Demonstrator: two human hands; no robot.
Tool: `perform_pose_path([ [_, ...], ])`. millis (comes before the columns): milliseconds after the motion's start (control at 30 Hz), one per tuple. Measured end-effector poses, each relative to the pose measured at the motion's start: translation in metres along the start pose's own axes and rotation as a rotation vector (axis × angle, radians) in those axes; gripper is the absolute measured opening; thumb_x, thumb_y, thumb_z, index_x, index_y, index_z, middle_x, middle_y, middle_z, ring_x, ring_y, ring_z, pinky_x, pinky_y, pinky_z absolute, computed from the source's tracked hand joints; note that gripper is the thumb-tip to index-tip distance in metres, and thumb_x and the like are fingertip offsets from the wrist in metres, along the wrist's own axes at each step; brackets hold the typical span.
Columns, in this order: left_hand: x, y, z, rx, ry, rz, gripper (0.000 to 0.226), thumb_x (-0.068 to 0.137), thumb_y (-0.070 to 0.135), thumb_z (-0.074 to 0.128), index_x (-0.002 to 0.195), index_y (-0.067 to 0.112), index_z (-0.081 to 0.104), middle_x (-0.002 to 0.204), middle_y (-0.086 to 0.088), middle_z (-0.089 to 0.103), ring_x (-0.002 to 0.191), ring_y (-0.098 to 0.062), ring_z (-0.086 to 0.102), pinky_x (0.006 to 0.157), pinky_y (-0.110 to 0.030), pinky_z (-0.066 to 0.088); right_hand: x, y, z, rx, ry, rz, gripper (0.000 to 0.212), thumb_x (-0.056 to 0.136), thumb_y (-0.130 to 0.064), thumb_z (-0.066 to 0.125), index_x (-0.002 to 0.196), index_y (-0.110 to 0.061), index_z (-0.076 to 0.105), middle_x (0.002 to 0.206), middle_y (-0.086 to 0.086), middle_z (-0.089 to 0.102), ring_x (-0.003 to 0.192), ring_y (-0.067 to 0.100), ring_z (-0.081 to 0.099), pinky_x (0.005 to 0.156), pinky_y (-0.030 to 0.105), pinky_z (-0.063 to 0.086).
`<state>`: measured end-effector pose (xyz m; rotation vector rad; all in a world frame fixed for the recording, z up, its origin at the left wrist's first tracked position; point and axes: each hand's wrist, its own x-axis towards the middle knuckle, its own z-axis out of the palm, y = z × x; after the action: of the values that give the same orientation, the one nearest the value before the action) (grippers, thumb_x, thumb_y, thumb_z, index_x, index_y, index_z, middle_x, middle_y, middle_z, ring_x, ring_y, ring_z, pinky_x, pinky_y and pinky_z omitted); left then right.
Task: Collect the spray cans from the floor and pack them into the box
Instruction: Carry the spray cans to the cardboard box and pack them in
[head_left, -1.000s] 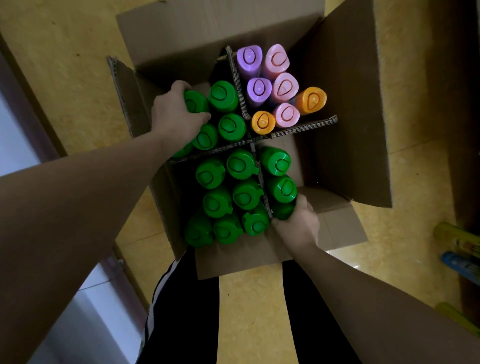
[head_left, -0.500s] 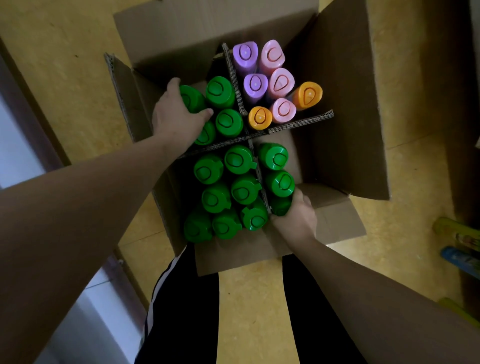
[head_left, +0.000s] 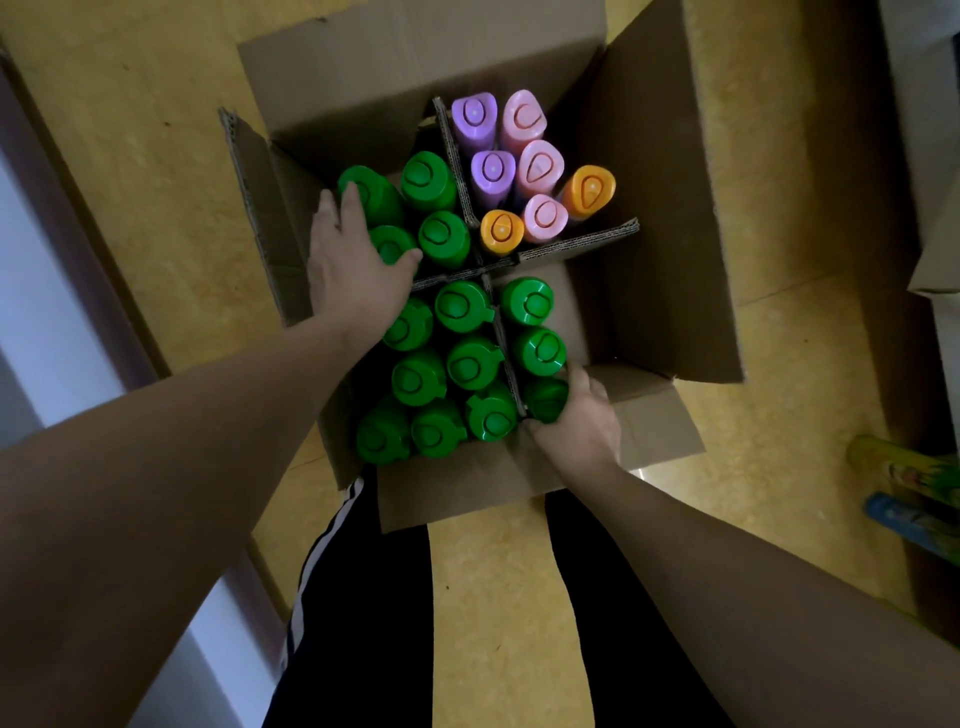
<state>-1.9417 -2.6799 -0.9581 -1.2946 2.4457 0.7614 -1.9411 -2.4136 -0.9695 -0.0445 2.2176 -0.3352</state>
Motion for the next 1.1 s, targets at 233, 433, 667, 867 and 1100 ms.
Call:
perform_pose_path([
  [233,-0.059,0.03,-0.016,-0.054,-0.024,-0.077,0.094,0.091,0.045,0.07,0.162,0.023,0.011,0.169,-0.008,0.007,0.155,-0.027,0.011,0.124,-0.044,0.019,-0.026,0.0,-0.047,-0.121,-0.037,-0.108,0.09,0.084,-0.034,0.077,0.157,-0.017,0.026,0.146,0.015,0.043,0.133,0.034,0.045,0.106,0.036,0.039],
  [433,-0.125,0.08,-0.059,-0.029,-0.073,-0.004,0.088,0.093,0.043,0.067,0.161,0.021,0.016,0.168,-0.011,0.014,0.154,-0.029,0.014,0.122,-0.042,0.018,-0.068,-0.021,-0.129,-0.157,0.036,-0.2,0.089,0.084,-0.038,0.075,0.156,-0.017,0.029,0.145,0.015,0.044,0.132,0.035,0.045,0.106,0.04,0.041],
  [667,-0.195,0.154,-0.153,-0.02,-0.036,0.065,0.087,0.091,0.044,0.07,0.16,0.02,0.023,0.165,-0.013,0.023,0.151,-0.03,0.022,0.123,-0.041,0.023,-0.138,-0.058,-0.241,-0.17,0.162,-0.327,0.086,0.084,-0.047,0.072,0.155,-0.017,0.033,0.143,0.016,0.048,0.129,0.039,0.046,0.104,0.041,0.042],
  [867,-0.244,0.215,-0.246,0.0,0.071,0.181,0.078,0.091,0.043,0.068,0.155,0.013,0.033,0.155,-0.017,0.038,0.143,-0.035,0.034,0.116,-0.042,0.028,-0.221,-0.071,-0.333,-0.227,0.255,-0.432,0.08,0.087,-0.045,0.069,0.155,-0.022,0.033,0.148,0.016,0.044,0.134,0.037,0.041,0.105,0.046,0.042],
  [1100,-0.277,0.271,-0.296,0.064,0.019,0.36,0.08,0.091,0.04,0.068,0.158,0.021,0.028,0.164,-0.017,0.024,0.149,-0.036,0.024,0.121,-0.044,0.027,-0.279,-0.07,-0.39,-0.154,0.406,-0.364,0.076,0.088,-0.049,0.067,0.153,-0.023,0.035,0.151,0.014,0.043,0.138,0.035,0.038,0.108,0.049,0.04],
])
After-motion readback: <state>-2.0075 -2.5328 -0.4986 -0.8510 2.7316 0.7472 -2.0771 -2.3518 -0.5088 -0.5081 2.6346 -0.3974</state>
